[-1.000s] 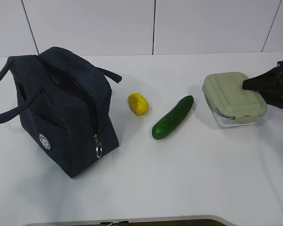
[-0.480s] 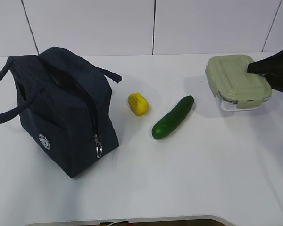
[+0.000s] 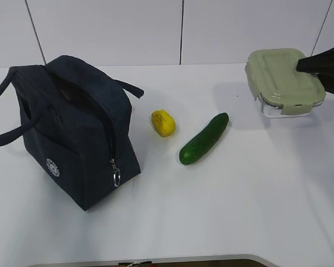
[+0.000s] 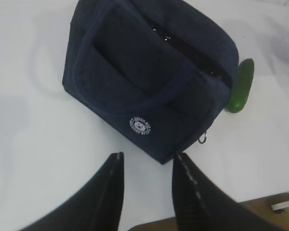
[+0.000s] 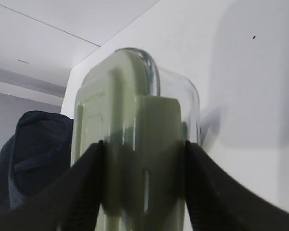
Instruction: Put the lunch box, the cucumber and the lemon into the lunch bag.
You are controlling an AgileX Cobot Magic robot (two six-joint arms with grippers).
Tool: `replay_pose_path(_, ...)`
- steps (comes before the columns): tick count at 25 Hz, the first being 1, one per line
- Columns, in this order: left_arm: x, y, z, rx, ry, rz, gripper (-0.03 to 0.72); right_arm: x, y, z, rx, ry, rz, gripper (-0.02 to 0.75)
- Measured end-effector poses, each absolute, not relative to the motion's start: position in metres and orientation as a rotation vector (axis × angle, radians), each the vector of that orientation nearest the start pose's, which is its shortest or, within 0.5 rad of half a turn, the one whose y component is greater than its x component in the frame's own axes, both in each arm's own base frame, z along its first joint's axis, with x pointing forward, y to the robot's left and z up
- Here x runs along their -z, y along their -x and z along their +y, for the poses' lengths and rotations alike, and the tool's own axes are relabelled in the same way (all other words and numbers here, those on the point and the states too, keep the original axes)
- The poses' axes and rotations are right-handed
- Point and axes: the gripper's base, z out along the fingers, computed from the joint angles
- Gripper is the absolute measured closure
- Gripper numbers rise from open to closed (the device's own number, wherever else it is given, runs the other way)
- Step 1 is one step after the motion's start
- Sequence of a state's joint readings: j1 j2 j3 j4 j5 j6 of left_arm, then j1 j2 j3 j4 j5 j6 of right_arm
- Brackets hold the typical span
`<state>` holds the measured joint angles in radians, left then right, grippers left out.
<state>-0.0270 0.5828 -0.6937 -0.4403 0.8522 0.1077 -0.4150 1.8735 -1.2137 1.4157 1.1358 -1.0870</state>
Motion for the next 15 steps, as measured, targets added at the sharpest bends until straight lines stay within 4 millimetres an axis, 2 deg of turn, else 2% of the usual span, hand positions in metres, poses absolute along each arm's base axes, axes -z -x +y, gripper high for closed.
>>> replay_pose_path(6, -0.334, -0.114, -0.035, 0.571, 0.068, 2.147, 0.446, -0.24, -0.37, -0.073, -1.171, -0.121, 2.097, 0.361)
replay_pose_path(15, -0.318, -0.147, -0.042, 0.708, 0.17, 2.256, 0.435, -0.247, -0.369, -0.073, -1.172, -0.124, 2.067, 0.361)
